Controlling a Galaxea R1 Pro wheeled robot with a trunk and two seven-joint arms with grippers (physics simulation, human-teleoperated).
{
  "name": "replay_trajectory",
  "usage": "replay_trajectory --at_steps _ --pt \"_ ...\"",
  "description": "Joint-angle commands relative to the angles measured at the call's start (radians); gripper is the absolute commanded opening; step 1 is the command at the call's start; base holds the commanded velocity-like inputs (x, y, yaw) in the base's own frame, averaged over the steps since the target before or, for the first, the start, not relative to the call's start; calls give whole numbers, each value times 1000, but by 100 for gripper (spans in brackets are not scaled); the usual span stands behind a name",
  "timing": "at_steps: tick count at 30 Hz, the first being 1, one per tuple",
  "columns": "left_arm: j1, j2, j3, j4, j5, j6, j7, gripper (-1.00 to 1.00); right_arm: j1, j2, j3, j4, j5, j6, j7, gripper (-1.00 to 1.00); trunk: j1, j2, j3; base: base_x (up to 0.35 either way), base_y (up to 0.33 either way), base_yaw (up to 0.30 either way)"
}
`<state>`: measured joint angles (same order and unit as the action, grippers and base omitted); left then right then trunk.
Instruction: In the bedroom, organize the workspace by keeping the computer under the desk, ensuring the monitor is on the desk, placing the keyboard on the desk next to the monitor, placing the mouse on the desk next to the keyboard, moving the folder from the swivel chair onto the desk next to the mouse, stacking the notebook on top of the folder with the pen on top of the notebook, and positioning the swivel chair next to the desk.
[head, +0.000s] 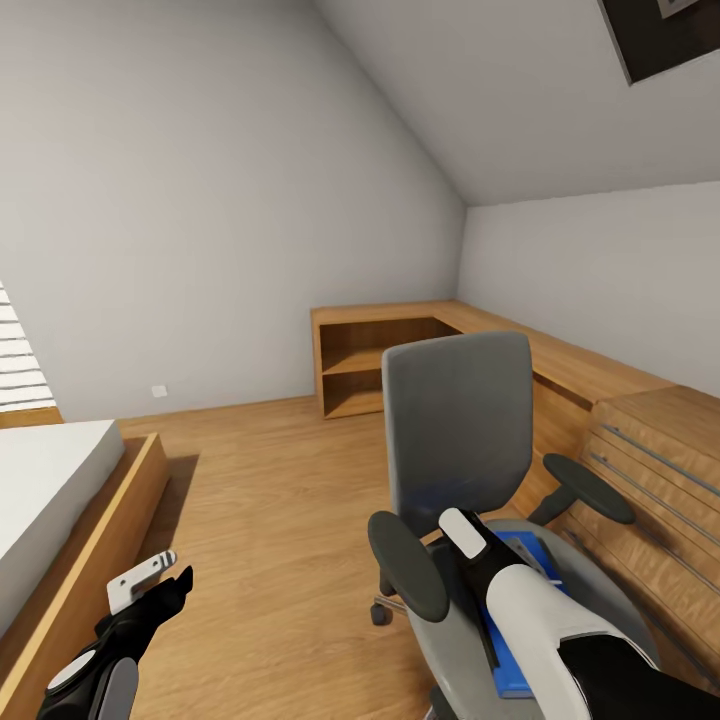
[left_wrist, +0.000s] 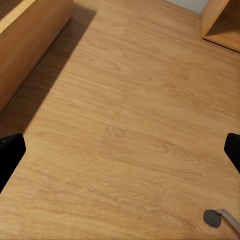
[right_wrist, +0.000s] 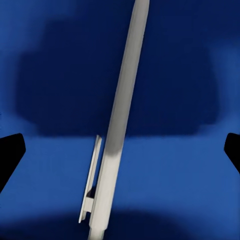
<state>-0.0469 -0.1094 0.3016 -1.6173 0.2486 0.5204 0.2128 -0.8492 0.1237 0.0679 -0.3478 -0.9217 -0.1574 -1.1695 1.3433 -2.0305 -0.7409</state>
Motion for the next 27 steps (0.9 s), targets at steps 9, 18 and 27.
replay_trajectory --at_steps 9,18,27 --pt "-1 -1 1 -1 11 4 7 100 -1 2 8 0 -7 -16 -3 100 0 -1 -1 0 0 0" --pt "-1 0 0 -1 11 4 7 100 -1 2 7 0 -5 -17 -5 100 0 -1 -1 0 0 0" --pt "-1 0 0 -1 11 4 7 100 -1 3 8 0 -4 -20 -11 100 0 -1 -1 0 0 0"
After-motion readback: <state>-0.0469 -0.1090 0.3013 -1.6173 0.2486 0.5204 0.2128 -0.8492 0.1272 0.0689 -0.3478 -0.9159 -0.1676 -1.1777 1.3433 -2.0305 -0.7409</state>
